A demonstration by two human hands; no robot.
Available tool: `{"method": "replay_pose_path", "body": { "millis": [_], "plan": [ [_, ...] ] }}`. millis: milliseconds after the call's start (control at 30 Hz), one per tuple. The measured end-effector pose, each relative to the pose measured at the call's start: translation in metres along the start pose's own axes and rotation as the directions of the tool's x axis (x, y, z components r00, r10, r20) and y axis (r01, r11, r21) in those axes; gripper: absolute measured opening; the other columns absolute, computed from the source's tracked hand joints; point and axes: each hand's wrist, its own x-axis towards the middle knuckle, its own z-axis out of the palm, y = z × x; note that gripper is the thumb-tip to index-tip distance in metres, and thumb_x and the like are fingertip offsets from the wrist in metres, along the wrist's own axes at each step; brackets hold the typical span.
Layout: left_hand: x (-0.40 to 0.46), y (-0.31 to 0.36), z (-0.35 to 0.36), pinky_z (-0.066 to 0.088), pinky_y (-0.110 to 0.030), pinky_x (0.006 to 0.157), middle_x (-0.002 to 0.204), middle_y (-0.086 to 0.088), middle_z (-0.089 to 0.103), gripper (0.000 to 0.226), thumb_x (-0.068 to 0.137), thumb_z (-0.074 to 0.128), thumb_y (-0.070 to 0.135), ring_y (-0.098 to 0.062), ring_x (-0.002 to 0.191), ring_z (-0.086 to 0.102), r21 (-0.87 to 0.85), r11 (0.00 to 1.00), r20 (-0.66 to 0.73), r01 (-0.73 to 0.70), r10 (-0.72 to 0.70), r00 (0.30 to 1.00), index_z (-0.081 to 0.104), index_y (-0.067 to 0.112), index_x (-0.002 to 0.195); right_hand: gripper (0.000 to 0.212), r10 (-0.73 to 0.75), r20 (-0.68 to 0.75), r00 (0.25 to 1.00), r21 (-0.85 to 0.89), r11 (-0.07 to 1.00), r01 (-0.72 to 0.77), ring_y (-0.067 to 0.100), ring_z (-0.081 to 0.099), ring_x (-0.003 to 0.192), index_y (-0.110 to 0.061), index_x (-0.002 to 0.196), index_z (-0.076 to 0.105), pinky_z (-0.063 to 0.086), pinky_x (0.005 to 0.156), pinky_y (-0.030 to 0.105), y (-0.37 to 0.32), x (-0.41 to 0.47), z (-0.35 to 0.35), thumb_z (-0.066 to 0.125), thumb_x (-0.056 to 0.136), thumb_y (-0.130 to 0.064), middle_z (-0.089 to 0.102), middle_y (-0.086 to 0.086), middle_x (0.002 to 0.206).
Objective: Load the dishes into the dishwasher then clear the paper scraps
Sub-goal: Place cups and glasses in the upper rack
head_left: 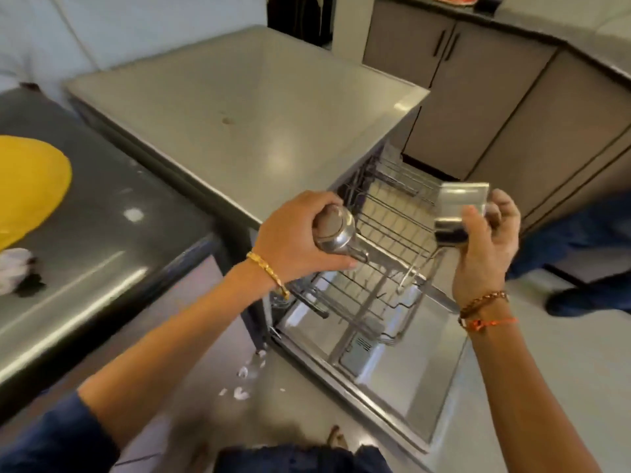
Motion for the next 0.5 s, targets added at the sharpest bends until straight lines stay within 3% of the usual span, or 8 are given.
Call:
{"method": "replay_pose_path", "body": {
  "millis": [67, 133, 200, 267, 333, 433, 500],
  "plan": [
    [0.009, 0.010, 0.032, 0.039, -0.021, 0.080, 0.111, 0.004, 0.059, 0.079, 0.050, 0.083, 0.052, -0.015, 0.098, 0.055, 0.051, 0.997, 0.077, 0.058, -0.062, 0.995, 0.055, 0.020, 0.116, 0.034, 0.055, 0.042, 0.998, -0.134, 0.990, -0.049, 0.016, 0.059, 0.100, -0.026, 0.103, 0.049, 0.054, 0.073, 0.021, 0.013, 0.022, -0.026, 0.069, 0.078, -0.016, 0.051, 0.002, 0.111],
    [0.013, 0.009, 0.056, 0.042, -0.024, 0.085, 0.118, 0.004, 0.056, 0.079, 0.054, 0.083, 0.047, -0.014, 0.104, 0.053, 0.107, 0.984, 0.120, 0.142, -0.155, 0.981, 0.051, 0.022, 0.122, 0.034, 0.115, 0.097, 0.989, -0.257, 0.962, -0.087, 0.022, 0.058, 0.102, -0.018, 0.107, 0.047, 0.056, 0.067, 0.021, 0.035, 0.038, -0.040, 0.063, 0.082, -0.004, 0.049, 0.003, 0.116],
    [0.018, 0.000, 0.075, 0.044, -0.031, 0.090, 0.121, 0.003, 0.055, 0.080, 0.055, 0.083, 0.045, -0.016, 0.108, 0.052, 0.131, 0.966, 0.135, 0.221, -0.238, 0.962, 0.049, 0.023, 0.124, 0.045, 0.119, 0.160, 0.980, -0.401, 0.915, -0.046, 0.021, 0.056, 0.101, -0.016, 0.111, 0.046, 0.055, 0.070, 0.023, 0.058, 0.049, -0.043, 0.072, 0.074, -0.017, 0.047, 0.002, 0.117],
    [0.023, -0.012, 0.089, 0.045, -0.040, 0.094, 0.124, 0.003, 0.053, 0.082, 0.055, 0.084, 0.045, -0.019, 0.113, 0.051, 0.135, 0.949, 0.144, 0.285, -0.303, 0.942, 0.048, 0.022, 0.126, 0.062, 0.106, 0.277, 0.955, -0.601, 0.795, 0.087, 0.019, 0.048, 0.103, -0.016, 0.112, 0.049, 0.045, 0.079, 0.017, 0.086, 0.056, -0.043, 0.072, 0.060, -0.041, 0.046, 0.005, 0.117],
    [0.028, -0.025, 0.100, 0.046, -0.045, 0.093, 0.128, 0.003, 0.051, 0.083, 0.056, 0.083, 0.043, -0.020, 0.116, 0.049, 0.134, 0.935, 0.165, 0.330, -0.349, 0.923, 0.046, 0.023, 0.128, 0.070, 0.190, 0.361, 0.913, -0.698, 0.704, 0.129, 0.018, 0.043, 0.108, -0.013, 0.114, 0.051, 0.039, 0.085, 0.017, 0.111, 0.055, -0.041, 0.077, 0.055, -0.040, 0.043, 0.008, 0.122],
    [0.036, -0.048, 0.115, 0.045, -0.044, 0.096, 0.130, 0.001, 0.050, 0.083, 0.057, 0.085, 0.036, -0.022, 0.118, 0.049, 0.103, 0.916, 0.166, 0.388, -0.401, 0.901, 0.047, 0.019, 0.128, 0.072, 0.354, 0.505, 0.787, -0.769, 0.599, 0.224, 0.030, 0.037, 0.122, -0.012, 0.119, 0.053, 0.037, 0.096, 0.037, 0.149, 0.051, -0.040, 0.083, 0.055, -0.024, 0.039, 0.014, 0.133],
    [0.045, -0.065, 0.124, 0.044, -0.044, 0.098, 0.131, -0.003, 0.049, 0.084, 0.055, 0.087, 0.030, -0.025, 0.120, 0.048, 0.087, 0.900, 0.169, 0.427, -0.436, 0.884, 0.049, 0.016, 0.128, 0.074, 0.457, 0.611, 0.647, -0.771, 0.527, 0.356, 0.033, 0.035, 0.125, -0.013, 0.123, 0.052, 0.036, 0.101, 0.043, 0.169, 0.054, -0.039, 0.084, 0.057, -0.021, 0.037, 0.014, 0.136]
  ]
}}
